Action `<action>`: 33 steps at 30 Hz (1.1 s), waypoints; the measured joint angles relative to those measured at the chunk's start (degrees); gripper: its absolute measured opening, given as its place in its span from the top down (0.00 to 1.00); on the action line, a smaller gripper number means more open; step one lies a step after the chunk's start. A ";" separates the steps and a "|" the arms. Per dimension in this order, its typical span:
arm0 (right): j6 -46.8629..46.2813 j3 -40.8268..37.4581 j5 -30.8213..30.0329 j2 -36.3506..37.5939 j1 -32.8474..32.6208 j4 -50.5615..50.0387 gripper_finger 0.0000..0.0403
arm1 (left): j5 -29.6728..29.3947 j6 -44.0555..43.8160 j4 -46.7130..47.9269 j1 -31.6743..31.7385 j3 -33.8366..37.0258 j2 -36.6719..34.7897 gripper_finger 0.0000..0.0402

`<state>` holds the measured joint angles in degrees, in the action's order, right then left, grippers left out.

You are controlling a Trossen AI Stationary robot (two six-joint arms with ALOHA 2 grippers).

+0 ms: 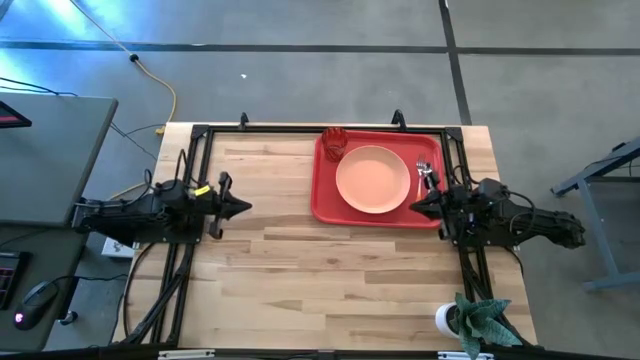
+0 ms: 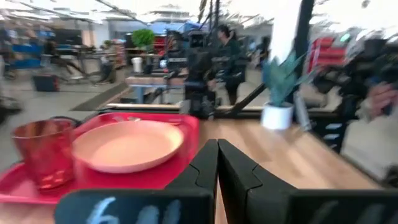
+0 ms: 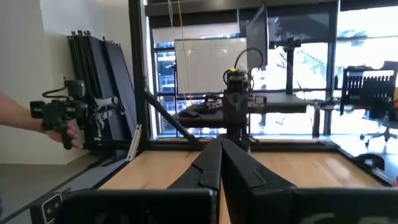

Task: Pick and place plate/cup/fork/spoon on tray
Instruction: Return to Home Position

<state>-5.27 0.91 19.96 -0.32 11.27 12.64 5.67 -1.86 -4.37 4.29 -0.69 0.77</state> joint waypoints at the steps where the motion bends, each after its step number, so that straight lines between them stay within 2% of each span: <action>1: -0.37 0.00 -0.09 0.00 0.00 -0.39 1.00 | -0.95 1.19 0.37 0.00 0.01 0.01 1.00; 4: -1.75 0.00 -1.36 -0.02 0.00 -1.03 1.00 | -1.90 2.22 0.60 0.02 0.01 0.01 1.00; 9: -2.26 0.02 -3.33 -0.02 0.00 -1.25 1.00 | -1.84 -2.09 2.21 0.02 0.01 0.03 1.00; 33: -2.24 0.09 -3.31 -0.02 0.00 -1.29 1.00 | -1.83 -3.51 1.98 0.02 0.01 0.01 1.00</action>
<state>-7.51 0.99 16.65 -0.34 11.27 11.35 3.84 -5.37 -2.39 4.32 -0.69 0.78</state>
